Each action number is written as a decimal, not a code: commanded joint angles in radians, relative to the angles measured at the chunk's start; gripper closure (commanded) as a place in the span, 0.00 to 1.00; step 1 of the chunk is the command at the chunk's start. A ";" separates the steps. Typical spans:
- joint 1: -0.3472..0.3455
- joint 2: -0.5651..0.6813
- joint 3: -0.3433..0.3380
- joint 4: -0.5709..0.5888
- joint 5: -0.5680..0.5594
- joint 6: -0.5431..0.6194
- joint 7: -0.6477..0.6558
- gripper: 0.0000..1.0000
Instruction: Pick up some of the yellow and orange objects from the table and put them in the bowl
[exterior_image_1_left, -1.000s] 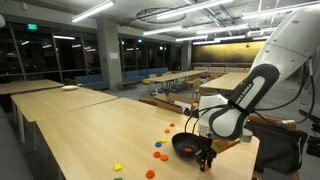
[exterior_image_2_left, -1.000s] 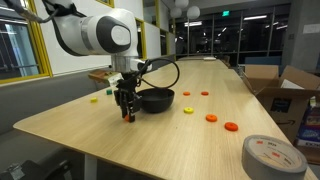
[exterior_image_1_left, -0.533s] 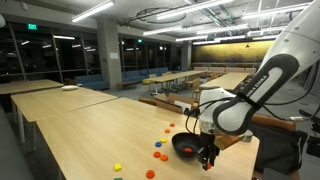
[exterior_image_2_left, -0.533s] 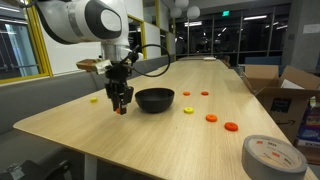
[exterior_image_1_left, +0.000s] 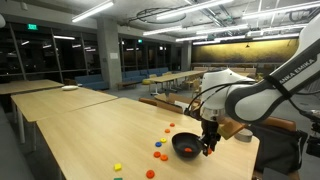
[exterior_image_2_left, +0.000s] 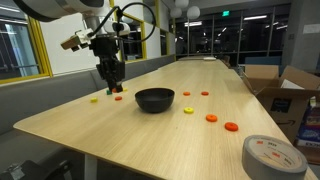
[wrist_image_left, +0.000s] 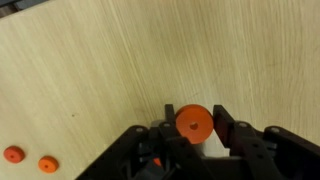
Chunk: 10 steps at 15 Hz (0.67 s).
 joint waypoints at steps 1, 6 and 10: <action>-0.085 -0.034 0.020 0.042 -0.125 0.004 0.054 0.81; -0.183 0.078 -0.028 0.164 -0.231 0.038 0.024 0.81; -0.185 0.220 -0.074 0.283 -0.229 0.076 -0.031 0.81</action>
